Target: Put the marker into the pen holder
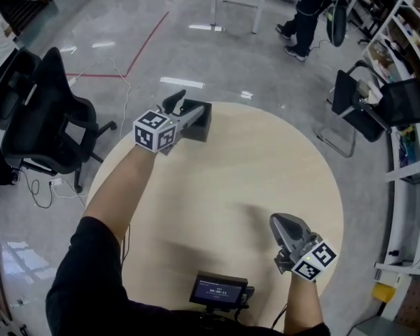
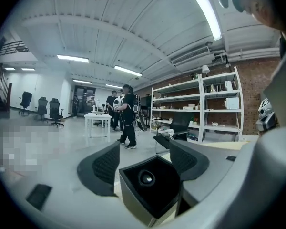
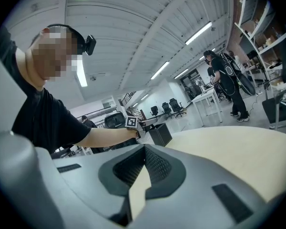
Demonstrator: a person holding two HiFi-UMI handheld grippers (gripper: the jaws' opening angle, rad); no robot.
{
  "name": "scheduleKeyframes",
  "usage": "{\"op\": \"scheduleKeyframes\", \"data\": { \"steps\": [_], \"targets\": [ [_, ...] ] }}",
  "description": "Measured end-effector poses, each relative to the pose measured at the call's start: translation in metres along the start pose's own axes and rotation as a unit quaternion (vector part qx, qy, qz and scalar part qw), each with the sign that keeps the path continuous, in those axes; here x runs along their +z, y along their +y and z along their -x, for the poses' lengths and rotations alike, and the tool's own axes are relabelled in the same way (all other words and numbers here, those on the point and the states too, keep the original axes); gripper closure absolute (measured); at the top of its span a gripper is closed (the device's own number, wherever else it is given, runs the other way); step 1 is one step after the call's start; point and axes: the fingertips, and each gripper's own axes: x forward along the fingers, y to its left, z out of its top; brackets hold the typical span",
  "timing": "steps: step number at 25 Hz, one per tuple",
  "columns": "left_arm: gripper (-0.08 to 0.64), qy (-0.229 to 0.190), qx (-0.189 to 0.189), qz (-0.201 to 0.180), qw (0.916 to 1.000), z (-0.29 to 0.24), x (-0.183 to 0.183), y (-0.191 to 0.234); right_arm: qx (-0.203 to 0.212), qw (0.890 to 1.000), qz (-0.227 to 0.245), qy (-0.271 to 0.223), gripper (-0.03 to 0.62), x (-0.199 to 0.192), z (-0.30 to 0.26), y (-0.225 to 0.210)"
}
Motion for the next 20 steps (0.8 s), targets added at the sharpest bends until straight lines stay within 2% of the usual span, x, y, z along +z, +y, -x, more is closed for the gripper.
{"op": "scheduleKeyframes", "data": {
  "steps": [2, 4, 8, 13, 15, 17, 20],
  "targets": [
    [0.211, -0.016, 0.013, 0.008, 0.9997, 0.010, 0.014, 0.000, -0.001, 1.000, 0.004, -0.001, 0.588, 0.006, 0.005, 0.006],
    [0.193, -0.037, 0.023, 0.008, 0.9990, 0.030, 0.033, -0.004, -0.005, 1.000, 0.007, -0.002, 0.588, 0.013, 0.011, 0.013],
    [0.203, -0.097, 0.010, 0.014, 0.9951, 0.097, 0.083, -0.028, -0.012, 1.000, 0.020, -0.009, 0.588, 0.036, 0.024, 0.033],
    [0.342, -0.150, -0.021, 0.031, 0.9880, 0.204, 0.123, -0.075, -0.017, 0.999, 0.046, -0.023, 0.588, 0.077, 0.041, 0.074],
    [0.460, -0.173, -0.037, 0.036, 0.9836, 0.251, 0.134, -0.096, -0.018, 0.998, 0.055, -0.030, 0.588, 0.092, 0.049, 0.095],
    [0.529, -0.189, -0.045, 0.039, 0.9801, 0.298, 0.139, -0.116, -0.018, 0.997, 0.066, -0.034, 0.589, 0.105, 0.055, 0.118],
    [0.566, -0.193, -0.053, 0.054, 0.9782, 0.362, 0.137, -0.146, -0.016, 0.996, 0.079, -0.036, 0.588, 0.115, 0.066, 0.157]
  ]
}}
